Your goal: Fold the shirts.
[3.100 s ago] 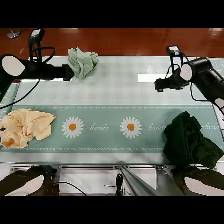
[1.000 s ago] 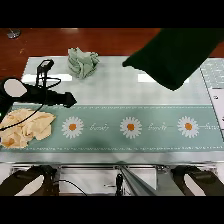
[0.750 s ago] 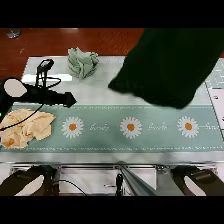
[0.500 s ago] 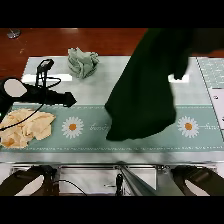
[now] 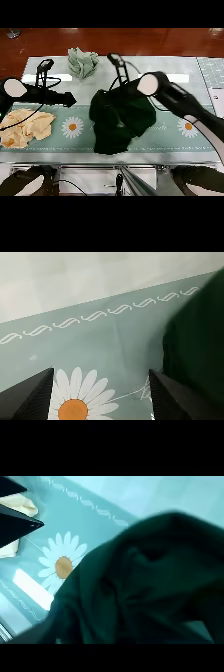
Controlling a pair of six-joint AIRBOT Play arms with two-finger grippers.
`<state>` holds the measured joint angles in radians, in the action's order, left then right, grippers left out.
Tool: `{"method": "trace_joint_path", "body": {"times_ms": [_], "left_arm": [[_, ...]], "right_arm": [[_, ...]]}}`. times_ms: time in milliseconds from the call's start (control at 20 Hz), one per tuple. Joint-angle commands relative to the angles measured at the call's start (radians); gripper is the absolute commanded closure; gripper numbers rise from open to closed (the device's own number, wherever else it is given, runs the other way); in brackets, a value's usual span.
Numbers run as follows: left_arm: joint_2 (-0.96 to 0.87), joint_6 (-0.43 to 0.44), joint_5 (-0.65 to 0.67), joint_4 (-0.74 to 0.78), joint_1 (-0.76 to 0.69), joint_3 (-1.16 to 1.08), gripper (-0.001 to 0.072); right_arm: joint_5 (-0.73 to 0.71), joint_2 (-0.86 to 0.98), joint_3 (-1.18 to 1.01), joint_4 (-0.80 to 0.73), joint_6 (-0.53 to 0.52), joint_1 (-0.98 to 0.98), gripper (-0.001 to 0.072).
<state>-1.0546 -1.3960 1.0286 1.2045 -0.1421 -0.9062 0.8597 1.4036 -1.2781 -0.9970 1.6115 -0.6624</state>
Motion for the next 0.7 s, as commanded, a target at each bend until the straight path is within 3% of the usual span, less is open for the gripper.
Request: {"method": "trace_joint_path", "body": {"times_ms": [0,100,200,350,500,650], "left_arm": [[0.000,0.000,0.004,0.000,-0.002,0.000,0.0006],[0.000,0.000,0.043,0.000,-0.002,0.000,0.0005],[-0.003,-0.004,0.166,0.001,-0.002,0.000,0.0006],[-0.006,-0.004,0.344,-0.051,-0.002,0.037,0.0006],[-0.014,0.025,0.298,-0.257,-0.016,0.208,0.0006],[-0.035,0.186,0.130,-0.620,-0.080,0.329,0.0006]], "right_arm": [[-0.021,0.068,-0.003,0.187,-0.050,0.041,0.0094],[0.088,0.011,-0.055,0.157,-0.049,0.186,0.0094],[0.178,-0.087,-0.066,0.099,-0.048,0.372,0.0094],[0.344,-0.247,-0.013,-0.139,-0.008,0.644,0.0095],[0.369,-0.409,0.242,-0.209,-0.008,0.822,0.0095],[0.296,-0.538,0.528,-0.196,-0.008,0.867,0.0096]]}}
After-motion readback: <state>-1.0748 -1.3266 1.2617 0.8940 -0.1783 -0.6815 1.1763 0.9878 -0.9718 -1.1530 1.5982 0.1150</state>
